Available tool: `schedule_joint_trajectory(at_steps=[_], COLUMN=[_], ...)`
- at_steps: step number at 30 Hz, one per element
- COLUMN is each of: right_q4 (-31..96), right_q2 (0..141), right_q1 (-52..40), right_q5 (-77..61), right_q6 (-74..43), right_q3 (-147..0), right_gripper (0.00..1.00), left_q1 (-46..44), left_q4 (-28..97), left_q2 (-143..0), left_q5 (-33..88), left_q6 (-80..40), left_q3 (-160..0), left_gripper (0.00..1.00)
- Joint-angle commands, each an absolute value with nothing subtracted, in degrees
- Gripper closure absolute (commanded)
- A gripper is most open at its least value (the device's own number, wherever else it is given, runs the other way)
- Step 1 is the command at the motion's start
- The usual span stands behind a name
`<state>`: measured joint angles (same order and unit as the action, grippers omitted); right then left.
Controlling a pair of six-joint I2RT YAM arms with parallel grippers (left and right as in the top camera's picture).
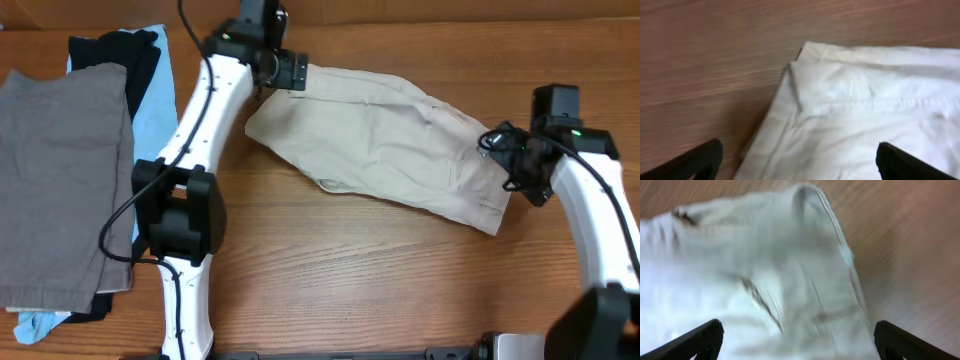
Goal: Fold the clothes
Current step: 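Lay the folded edge down onto the shorts and release both grippers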
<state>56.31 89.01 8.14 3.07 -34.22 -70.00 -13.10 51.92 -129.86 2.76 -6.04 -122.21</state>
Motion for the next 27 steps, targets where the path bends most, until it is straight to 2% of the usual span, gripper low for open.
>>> schedule_joint_trajectory(at_steps=[1, 9, 19, 27], right_q4=[59.75, 53.47, 37.69, 29.69], right_q2=[86.89, 89.03, 90.15, 94.45], right_q1=[8.12, 8.71, 12.08, 12.08], right_q5=[-0.69, -4.60, -4.62, -4.58], right_q6=[-27.99, -25.26, -22.20, -22.06], right_q3=[-70.50, -59.44, -49.39, -46.76], right_gripper=[0.00, 0.00, 0.00, 0.01], left_q1=[-11.16, -8.99, -8.93, -8.93], left_q4=[56.49, 56.80, 53.71, 53.69], left_q2=[-129.12, -130.02, -130.02, -130.02], left_q5=[5.87, 6.48, 6.46, 6.46], left_q6=[4.34, 9.52, 10.74, 10.72], left_q3=[-124.42, -122.98, -122.98, -122.58], left_gripper=[0.00, 0.00, 0.00, 0.00])
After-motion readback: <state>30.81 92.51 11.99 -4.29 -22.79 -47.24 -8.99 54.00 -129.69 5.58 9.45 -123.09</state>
